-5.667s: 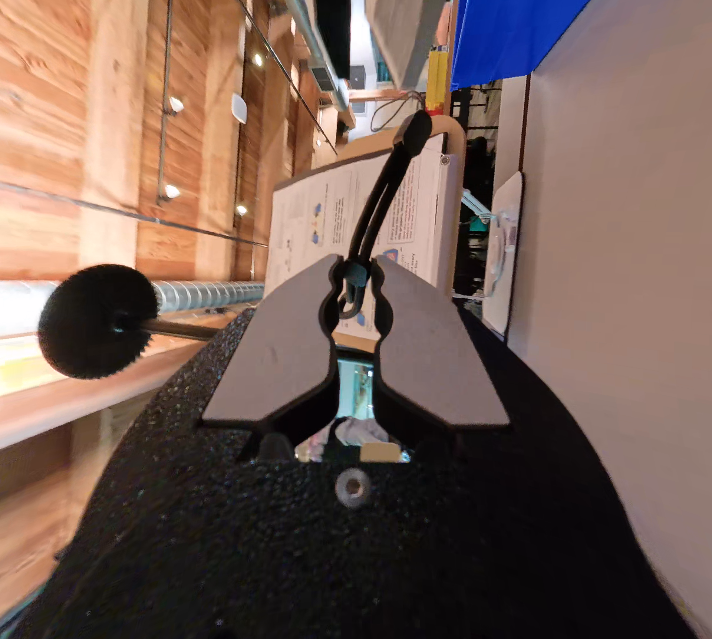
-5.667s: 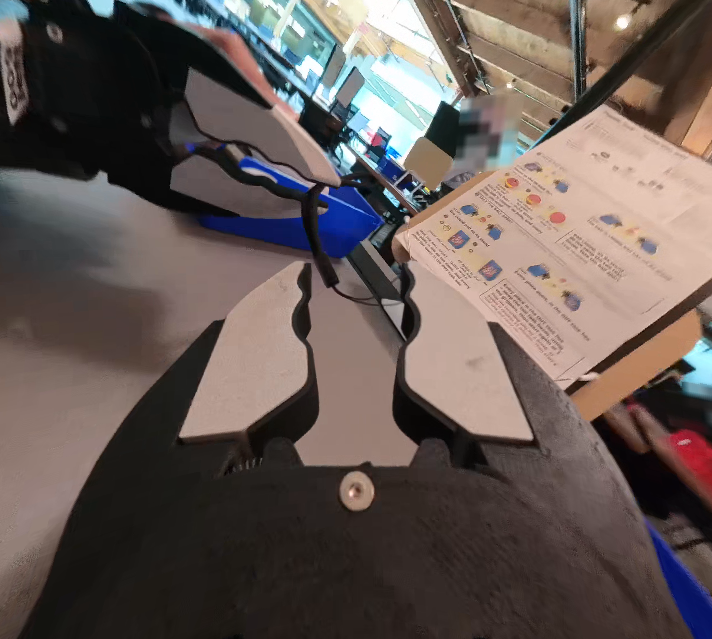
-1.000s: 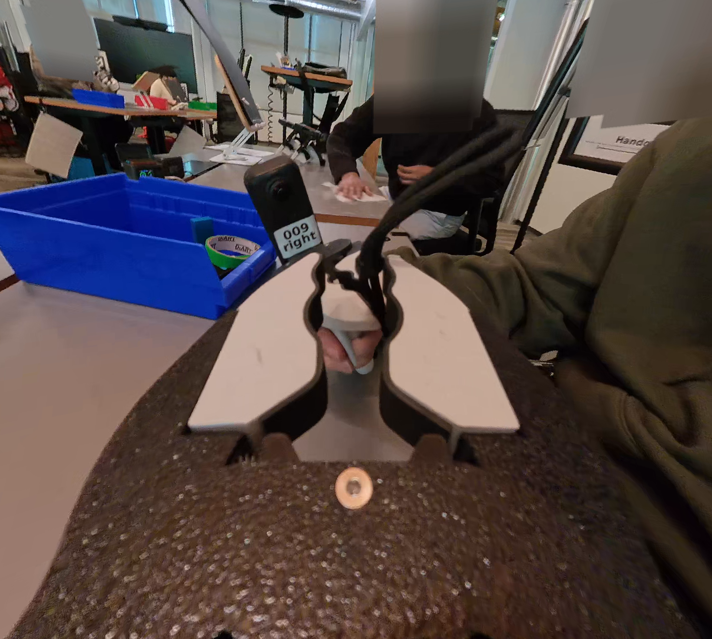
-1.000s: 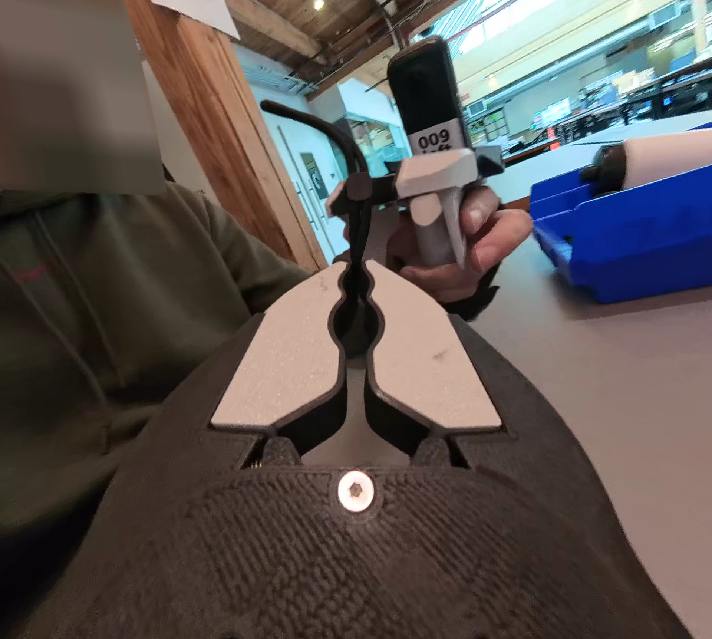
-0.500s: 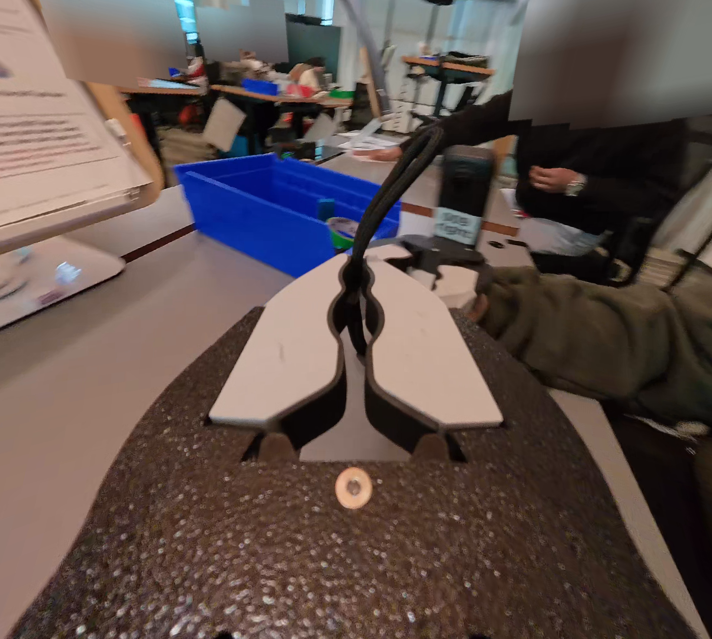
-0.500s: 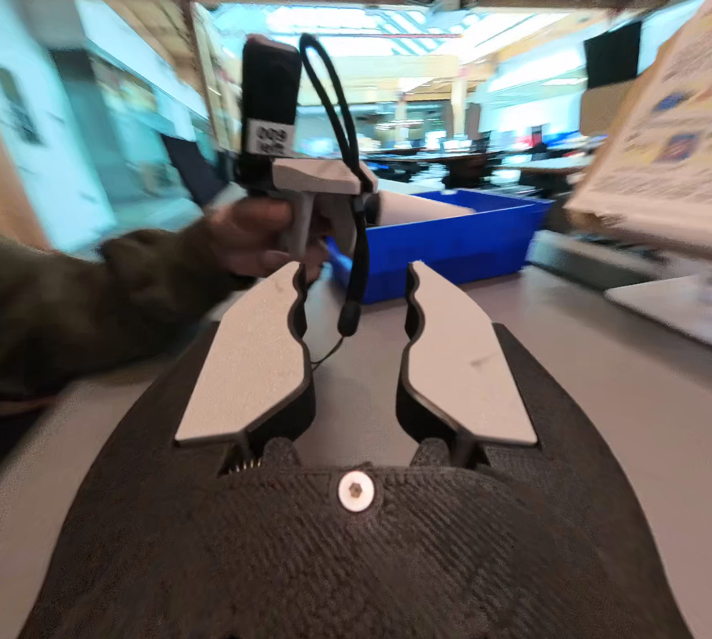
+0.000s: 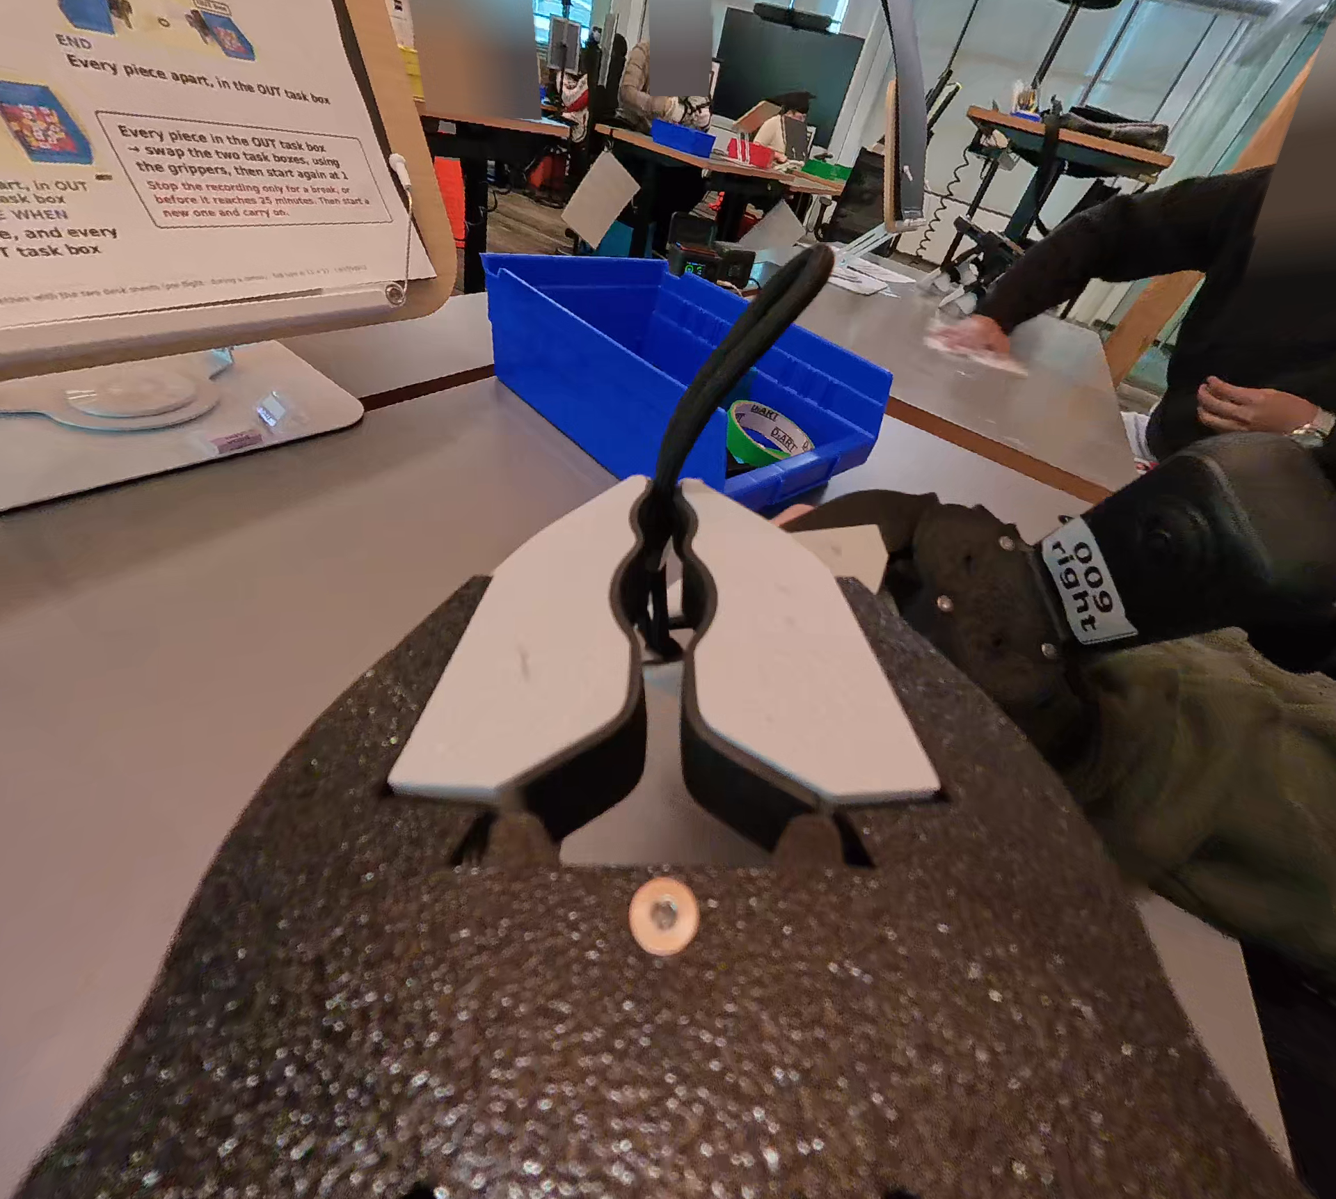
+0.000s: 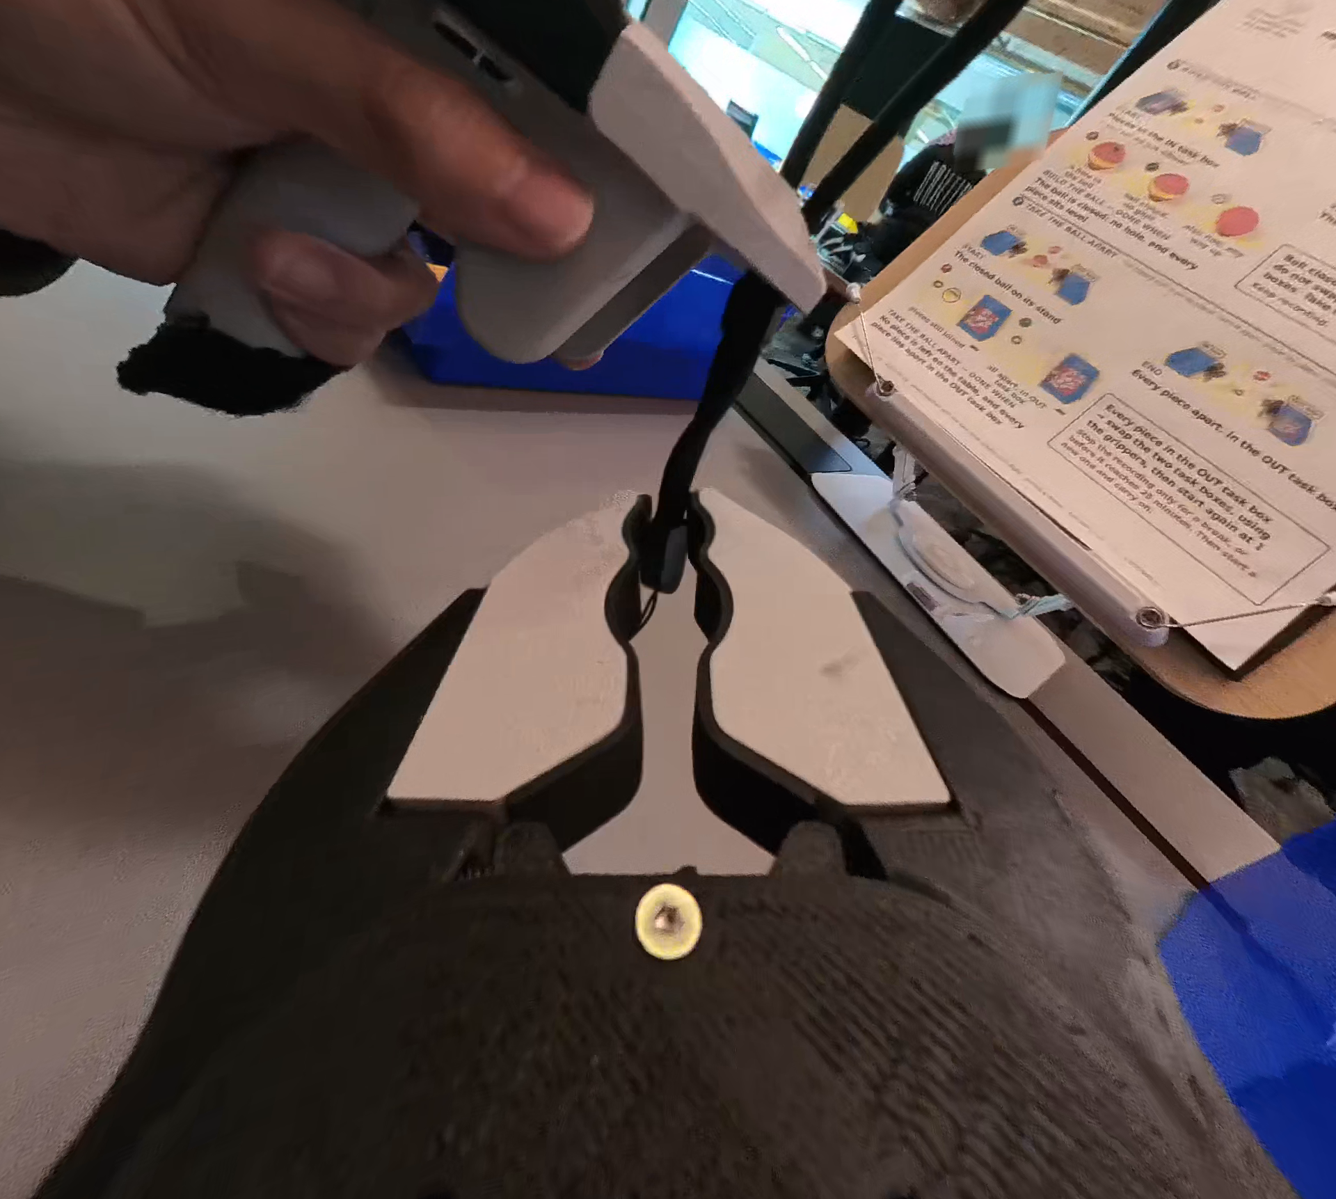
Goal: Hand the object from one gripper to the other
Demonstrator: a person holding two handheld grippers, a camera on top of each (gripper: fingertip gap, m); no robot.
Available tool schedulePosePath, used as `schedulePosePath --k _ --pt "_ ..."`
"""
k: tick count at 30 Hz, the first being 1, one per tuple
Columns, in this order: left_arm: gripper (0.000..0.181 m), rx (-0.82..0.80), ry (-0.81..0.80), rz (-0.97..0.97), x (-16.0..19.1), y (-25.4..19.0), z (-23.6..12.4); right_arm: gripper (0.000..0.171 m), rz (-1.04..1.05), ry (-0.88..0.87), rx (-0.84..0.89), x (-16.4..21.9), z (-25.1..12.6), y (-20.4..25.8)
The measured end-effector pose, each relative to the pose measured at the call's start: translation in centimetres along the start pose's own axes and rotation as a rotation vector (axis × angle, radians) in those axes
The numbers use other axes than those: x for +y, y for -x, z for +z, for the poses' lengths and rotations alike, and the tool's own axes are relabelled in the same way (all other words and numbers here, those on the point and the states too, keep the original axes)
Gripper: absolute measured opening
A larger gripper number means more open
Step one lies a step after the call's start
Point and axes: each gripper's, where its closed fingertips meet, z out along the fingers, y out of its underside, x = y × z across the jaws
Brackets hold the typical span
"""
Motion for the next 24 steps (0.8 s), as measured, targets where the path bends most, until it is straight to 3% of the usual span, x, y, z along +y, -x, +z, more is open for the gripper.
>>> schedulePosePath --k 1,3,6,12,15,24 --pt "0.003 0.001 -0.008 -0.004 -0.1 0.1 -0.1 0.009 0.009 -0.004 -0.015 -0.1 -0.1 0.0" --pt "0.003 0.022 -0.011 -0.006 -0.2 0.0 -0.2 0.009 0.076 -0.027 -0.072 -0.3 -0.2 0.2" --pt "0.007 0.128 -0.029 0.007 -0.6 -0.8 -0.5 0.008 0.337 -0.162 -0.307 -2.0 -1.2 1.6" --pt "0.027 0.523 -0.135 -0.098 -2.6 -4.1 -3.3 0.008 0.825 -0.535 -0.84 -7.6 -6.4 1.6" --pt "0.035 0.636 -0.107 -0.133 -2.3 -4.9 -4.2 0.008 0.893 -0.656 -0.871 -8.7 -7.6 0.5" --pt "0.034 0.782 -0.01 -0.226 -0.3 -7.3 -3.7 0.008 0.898 -0.753 -0.905 -9.7 -8.7 0.2"
